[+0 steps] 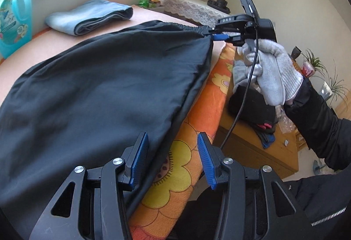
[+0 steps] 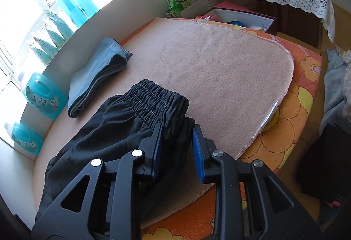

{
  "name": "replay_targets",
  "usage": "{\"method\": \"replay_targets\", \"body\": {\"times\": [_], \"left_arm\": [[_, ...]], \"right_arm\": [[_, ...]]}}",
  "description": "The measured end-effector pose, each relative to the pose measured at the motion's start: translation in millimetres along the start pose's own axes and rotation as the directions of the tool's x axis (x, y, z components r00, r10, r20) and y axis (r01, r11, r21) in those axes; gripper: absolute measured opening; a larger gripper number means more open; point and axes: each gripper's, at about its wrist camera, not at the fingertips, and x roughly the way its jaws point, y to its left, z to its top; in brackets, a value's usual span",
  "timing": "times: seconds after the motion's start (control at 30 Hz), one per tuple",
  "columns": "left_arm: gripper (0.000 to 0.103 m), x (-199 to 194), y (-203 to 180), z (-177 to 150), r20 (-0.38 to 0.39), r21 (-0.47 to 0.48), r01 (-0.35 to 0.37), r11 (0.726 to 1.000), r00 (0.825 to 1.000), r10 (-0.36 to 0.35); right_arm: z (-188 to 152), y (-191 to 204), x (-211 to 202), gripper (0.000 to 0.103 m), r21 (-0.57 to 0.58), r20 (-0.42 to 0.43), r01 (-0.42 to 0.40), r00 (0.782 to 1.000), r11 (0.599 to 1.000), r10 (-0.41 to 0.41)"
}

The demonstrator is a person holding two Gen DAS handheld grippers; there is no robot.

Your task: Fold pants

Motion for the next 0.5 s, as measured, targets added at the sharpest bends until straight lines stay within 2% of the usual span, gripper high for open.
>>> {"method": "replay_targets", "body": {"times": [0.07, 0.1, 0.17, 0.23, 0.27, 0.33, 0.4, 0.5], "left_arm": [[0.045, 8, -3, -3, -0.032, 0.014, 0.006, 1.000, 0.999, -0.006], [0.045, 7, -4, -4, -0.025, 0.022, 0.004, 1.000, 1.000, -0.003], [0.045, 3, -2, -3, -0.025, 0.004, 0.018, 1.000, 1.000, -0.018], [0.045, -4, 2, -1, -0.016, -0.022, 0.021, 1.000, 1.000, -0.021], [0.045, -10, 5, -1, -0.004, -0.025, 0.004, 1.000, 1.000, -0.004], [0.045, -22, 13, 1, 0.015, -0.040, -0.040, 0.998, 0.999, 0.040], [0.045, -38, 29, 3, 0.034, -0.078, -0.085, 0.993, 0.996, 0.088], [0.045, -64, 58, 9, 0.053, -0.120, -0.190, 0.974, 0.979, 0.198]], "right_arm": [[2, 9, -19, 0.032, -0.060, 0.069, 0.054, 0.996, 0.997, -0.050], [5, 15, -29, 0.032, -0.092, 0.099, 0.056, 0.994, 0.994, -0.046], [12, 33, -46, 0.044, -0.153, 0.131, 0.008, 0.991, 0.988, 0.013], [18, 61, -53, 0.052, -0.251, 0.119, -0.050, 0.989, 0.967, 0.082], [20, 79, -54, 0.052, -0.310, 0.111, -0.075, 0.987, 0.948, 0.114], [20, 115, -50, 0.053, -0.428, 0.060, -0.152, 0.979, 0.891, 0.195], [18, 151, -37, 0.056, -0.521, -0.034, -0.239, 0.965, 0.820, 0.259], [9, 199, -8, 0.057, -0.608, -0.165, -0.348, 0.934, 0.713, 0.315]]}}
